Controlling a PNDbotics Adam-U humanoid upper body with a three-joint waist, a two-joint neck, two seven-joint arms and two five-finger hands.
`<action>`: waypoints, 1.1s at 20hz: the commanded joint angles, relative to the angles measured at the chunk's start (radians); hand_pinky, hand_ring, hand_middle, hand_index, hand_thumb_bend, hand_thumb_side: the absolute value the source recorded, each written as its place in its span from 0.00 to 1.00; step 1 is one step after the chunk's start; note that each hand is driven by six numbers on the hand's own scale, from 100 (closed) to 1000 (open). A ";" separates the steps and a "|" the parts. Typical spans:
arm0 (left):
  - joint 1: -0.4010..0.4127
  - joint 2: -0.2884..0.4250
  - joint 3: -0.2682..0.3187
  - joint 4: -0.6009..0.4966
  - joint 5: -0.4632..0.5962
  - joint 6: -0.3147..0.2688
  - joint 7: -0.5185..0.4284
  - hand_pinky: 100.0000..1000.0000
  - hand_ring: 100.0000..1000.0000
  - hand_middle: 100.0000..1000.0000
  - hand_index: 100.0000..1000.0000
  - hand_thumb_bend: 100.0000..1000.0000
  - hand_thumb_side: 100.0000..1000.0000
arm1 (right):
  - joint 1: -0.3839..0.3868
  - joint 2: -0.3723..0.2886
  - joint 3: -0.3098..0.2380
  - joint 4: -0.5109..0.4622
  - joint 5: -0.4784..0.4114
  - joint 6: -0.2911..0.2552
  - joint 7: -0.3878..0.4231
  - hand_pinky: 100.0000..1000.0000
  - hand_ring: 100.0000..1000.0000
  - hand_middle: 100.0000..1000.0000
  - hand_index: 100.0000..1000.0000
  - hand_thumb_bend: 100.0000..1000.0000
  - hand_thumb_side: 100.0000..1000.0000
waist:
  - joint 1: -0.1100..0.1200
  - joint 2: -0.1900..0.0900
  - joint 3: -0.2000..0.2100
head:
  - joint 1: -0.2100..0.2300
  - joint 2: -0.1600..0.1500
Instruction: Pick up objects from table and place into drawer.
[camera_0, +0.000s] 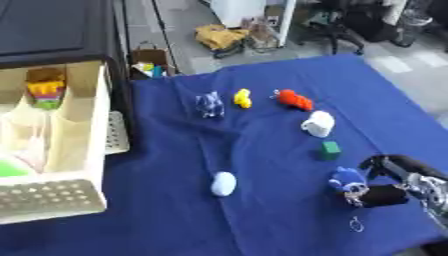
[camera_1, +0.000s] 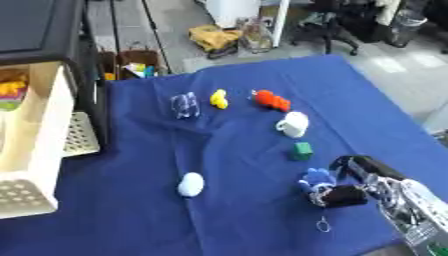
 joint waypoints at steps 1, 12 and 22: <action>-0.017 0.016 0.005 -0.010 0.002 0.001 -0.002 0.29 0.34 0.39 0.63 0.08 0.96 | -0.007 -0.020 -0.004 0.003 0.014 0.021 0.023 0.88 0.88 0.68 0.85 0.55 0.41 | 0.001 -0.012 0.000 | -0.006 -0.011; -0.015 0.014 0.004 -0.010 0.002 0.001 -0.002 0.29 0.33 0.39 0.63 0.08 0.96 | -0.017 -0.029 0.003 0.039 0.023 0.028 0.047 0.88 0.90 0.70 0.86 0.51 0.41 | 0.004 -0.006 0.006 | -0.015 -0.017; -0.015 0.014 0.003 -0.010 0.003 0.002 -0.003 0.28 0.33 0.39 0.63 0.08 0.96 | -0.028 -0.030 0.004 0.058 0.007 0.033 0.022 0.85 0.87 0.60 0.79 0.29 0.47 | 0.007 -0.004 0.012 | -0.019 -0.018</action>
